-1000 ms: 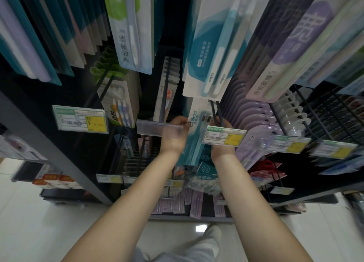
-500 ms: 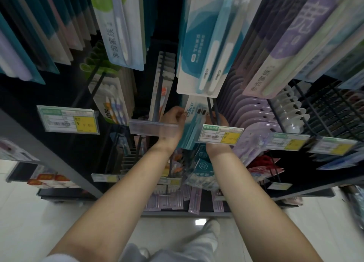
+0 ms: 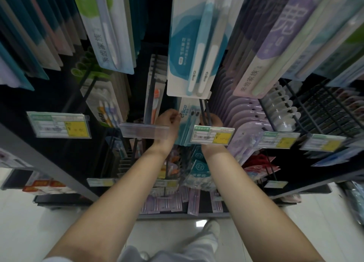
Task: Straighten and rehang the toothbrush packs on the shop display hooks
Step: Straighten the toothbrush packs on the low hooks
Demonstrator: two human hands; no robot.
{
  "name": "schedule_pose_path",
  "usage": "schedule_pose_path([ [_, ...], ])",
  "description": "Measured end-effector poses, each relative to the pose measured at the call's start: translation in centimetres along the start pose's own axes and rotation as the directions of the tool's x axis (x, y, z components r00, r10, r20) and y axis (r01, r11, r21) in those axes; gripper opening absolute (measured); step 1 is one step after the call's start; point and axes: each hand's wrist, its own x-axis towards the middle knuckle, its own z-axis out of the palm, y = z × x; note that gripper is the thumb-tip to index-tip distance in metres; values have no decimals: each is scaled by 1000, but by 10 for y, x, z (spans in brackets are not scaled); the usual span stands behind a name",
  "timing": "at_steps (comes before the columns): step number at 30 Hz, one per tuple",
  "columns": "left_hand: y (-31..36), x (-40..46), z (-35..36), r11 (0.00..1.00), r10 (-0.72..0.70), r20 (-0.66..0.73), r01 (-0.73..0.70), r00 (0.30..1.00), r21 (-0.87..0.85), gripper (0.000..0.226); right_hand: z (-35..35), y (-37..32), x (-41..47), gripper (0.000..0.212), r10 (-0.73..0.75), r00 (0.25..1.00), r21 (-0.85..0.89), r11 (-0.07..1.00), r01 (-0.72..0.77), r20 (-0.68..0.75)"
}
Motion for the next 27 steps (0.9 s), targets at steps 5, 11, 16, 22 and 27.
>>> schedule_pose_path([
  [5, 1, -9, -4, 998, -20, 65, 24, 998, -63, 19, -8, -10, -24, 20, 61, 998, 72, 995, -63, 33],
  [11, 1, -23, -16, 988, -66, 85, 77, 994, -136, 30, -22, 0, -37, 34, 224, 970, 9, 974, -225, -90],
  [16, 4, -30, -20, 986, -120, 96, 130, 988, -102, 33, -20, -11, -47, 30, 218, 973, 200, 959, -199, -76],
  [22, 18, -44, -30, 989, -122, 132, 132, 984, -72, 32, -28, -20, -67, 25, 127, 992, 17, 992, -127, -27],
  [27, 23, -68, -47, 999, -44, 232, 48, 972, -15, 34, -43, -14, -89, 16, -28, 996, -95, 995, 36, 86],
])
